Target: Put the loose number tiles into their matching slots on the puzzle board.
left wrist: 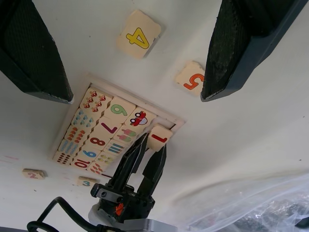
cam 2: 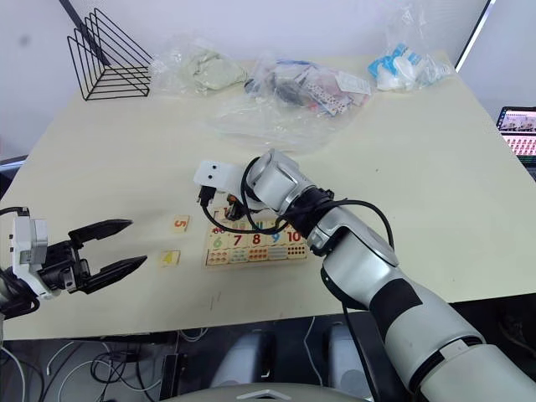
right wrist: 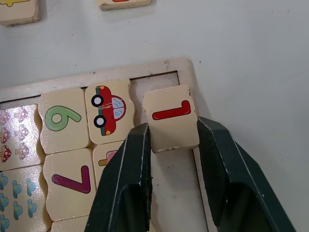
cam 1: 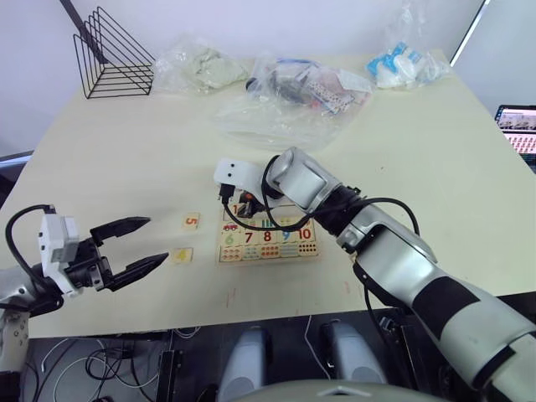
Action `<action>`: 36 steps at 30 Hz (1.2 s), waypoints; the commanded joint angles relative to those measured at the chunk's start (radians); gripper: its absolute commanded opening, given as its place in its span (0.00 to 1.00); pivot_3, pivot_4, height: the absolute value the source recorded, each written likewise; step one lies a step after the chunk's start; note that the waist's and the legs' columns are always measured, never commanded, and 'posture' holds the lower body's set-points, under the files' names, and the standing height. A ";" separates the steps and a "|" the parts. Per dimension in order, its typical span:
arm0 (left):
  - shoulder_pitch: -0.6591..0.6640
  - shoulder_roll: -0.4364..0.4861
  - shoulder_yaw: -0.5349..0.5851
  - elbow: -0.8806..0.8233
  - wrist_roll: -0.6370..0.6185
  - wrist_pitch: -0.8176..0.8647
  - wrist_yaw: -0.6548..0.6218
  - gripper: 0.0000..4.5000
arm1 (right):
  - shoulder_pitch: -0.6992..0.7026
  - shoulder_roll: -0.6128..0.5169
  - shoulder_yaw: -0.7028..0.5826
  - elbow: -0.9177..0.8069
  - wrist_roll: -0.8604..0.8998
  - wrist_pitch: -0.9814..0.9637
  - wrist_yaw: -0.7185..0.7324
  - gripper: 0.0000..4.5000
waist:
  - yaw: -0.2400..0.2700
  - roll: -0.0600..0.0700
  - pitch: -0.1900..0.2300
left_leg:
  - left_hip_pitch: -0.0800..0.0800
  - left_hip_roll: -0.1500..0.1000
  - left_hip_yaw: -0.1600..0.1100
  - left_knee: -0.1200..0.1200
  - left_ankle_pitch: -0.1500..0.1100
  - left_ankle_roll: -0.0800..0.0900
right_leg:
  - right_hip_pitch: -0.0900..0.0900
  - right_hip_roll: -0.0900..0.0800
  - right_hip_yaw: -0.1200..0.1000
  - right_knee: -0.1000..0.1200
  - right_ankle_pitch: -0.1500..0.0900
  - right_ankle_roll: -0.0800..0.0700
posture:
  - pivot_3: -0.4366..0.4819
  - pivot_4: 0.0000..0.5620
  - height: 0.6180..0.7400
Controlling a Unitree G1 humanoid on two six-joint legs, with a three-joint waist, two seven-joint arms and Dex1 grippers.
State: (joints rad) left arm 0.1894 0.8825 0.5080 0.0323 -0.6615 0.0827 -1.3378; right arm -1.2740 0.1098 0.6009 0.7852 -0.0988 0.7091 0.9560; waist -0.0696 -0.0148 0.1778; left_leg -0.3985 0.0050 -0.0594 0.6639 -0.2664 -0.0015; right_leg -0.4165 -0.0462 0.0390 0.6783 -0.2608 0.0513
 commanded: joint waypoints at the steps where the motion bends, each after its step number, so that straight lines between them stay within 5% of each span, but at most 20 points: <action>1: 0.004 0.005 0.047 0.003 0.002 -0.011 -0.010 1.00 | -0.023 0.020 -0.021 -0.014 -0.006 -0.022 0.010 0.18 | -0.001 0.000 0.000 | 0.000 0.000 0.000 0.000 0.000 0.000 | 0.000 0.000 0.000 0.000 0.000 0.000 | 0.48 0.27 1.00; 31: -0.010 -0.004 0.041 0.052 0.024 -0.045 -0.041 1.00 | -0.002 0.042 -0.031 0.005 -0.047 -0.053 0.041 0.18 | -0.001 0.002 0.001 | 0.000 0.000 0.000 -0.001 0.000 0.000 | -0.001 -0.001 0.000 0.000 0.000 0.000 | 0.48 0.27 1.00; 32: -0.011 -0.004 0.041 0.054 0.025 -0.046 -0.041 1.00 | -0.001 0.042 -0.031 0.006 -0.048 -0.056 0.042 0.36 | -0.001 0.002 0.001 | 0.000 0.000 0.000 -0.001 0.000 0.000 | -0.001 -0.001 0.000 0.000 0.000 0.000 | 0.48 0.27 1.00; 35: -0.011 -0.004 0.041 0.059 0.027 -0.048 -0.043 1.00 | 0.000 0.044 -0.037 0.011 -0.050 -0.065 0.037 0.54 | 0.000 0.001 0.001 | 0.000 0.000 0.000 -0.001 0.000 0.000 | -0.001 -0.001 0.000 0.000 0.000 0.000 | 0.48 0.27 1.00; 36: -0.012 -0.004 0.040 0.059 0.027 -0.048 -0.043 1.00 | -0.001 0.044 -0.039 0.013 -0.050 -0.067 0.035 0.71 | 0.000 0.002 0.001 | 0.000 0.000 0.000 -0.001 0.000 -0.001 | -0.001 -0.001 0.000 0.000 0.000 0.000 | 0.48 0.27 1.00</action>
State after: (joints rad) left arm 0.1798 0.8775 0.5100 0.0927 -0.6305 0.0501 -1.3749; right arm -1.2717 0.1444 0.5814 0.8061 -0.1485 0.6605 0.9930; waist -0.0700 -0.0132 0.1788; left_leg -0.3986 0.0053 -0.0595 0.6630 -0.2663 -0.0020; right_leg -0.4173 -0.0471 0.0387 0.6781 -0.2607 0.0510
